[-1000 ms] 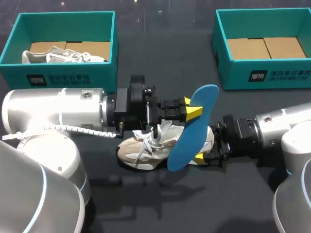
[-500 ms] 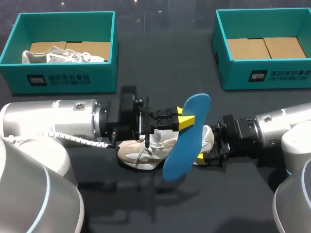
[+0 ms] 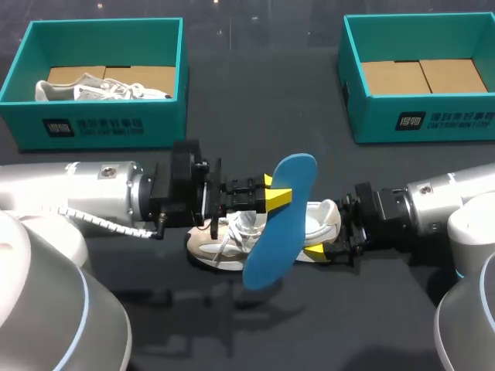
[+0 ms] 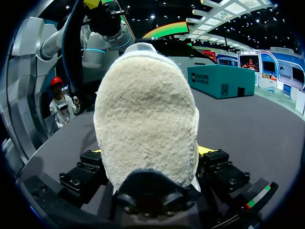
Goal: Take the shoe out of the shoebox, open the shoe tongue, remove and reinsert the insole, then place the shoe into the shoebox
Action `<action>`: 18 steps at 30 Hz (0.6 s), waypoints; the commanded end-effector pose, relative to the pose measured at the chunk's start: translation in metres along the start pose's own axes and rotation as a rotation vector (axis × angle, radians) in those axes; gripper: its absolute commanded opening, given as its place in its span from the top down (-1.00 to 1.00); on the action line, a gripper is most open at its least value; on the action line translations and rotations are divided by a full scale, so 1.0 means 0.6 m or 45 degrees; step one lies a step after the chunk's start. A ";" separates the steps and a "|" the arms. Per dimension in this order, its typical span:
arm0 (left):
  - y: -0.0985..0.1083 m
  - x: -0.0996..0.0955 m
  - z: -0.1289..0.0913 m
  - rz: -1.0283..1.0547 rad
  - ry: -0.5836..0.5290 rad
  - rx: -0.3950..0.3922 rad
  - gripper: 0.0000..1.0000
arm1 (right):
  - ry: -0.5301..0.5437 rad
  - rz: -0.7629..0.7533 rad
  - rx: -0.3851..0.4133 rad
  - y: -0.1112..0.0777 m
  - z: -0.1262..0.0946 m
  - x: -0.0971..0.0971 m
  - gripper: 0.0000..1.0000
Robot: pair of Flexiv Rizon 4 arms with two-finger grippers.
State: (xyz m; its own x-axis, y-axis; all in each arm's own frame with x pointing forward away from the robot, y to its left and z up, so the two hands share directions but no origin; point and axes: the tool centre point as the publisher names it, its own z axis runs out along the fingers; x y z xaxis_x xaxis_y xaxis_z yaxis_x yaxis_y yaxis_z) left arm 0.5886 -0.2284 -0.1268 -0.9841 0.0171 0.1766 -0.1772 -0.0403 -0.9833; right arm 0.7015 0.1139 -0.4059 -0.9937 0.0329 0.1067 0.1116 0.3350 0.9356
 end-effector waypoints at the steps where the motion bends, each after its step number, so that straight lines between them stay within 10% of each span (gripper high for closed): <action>1: 0.001 0.009 -0.010 -0.008 0.012 0.016 1.00 | 0.000 0.001 0.005 -0.001 0.003 0.001 1.00; 18: 0.001 0.003 -0.046 -0.180 -0.017 0.142 1.00 | 0.000 0.001 0.005 -0.001 0.003 0.001 1.00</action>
State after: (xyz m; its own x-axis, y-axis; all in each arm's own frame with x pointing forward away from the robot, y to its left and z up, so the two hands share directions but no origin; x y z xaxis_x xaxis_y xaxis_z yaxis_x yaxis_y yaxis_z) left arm 0.5904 -0.2088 -0.1266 -0.9529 0.0270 0.3021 -0.3029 -0.1351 -0.9434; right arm 0.7015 0.1138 -0.4059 -0.9937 0.0330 0.1068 0.1116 0.3350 0.9356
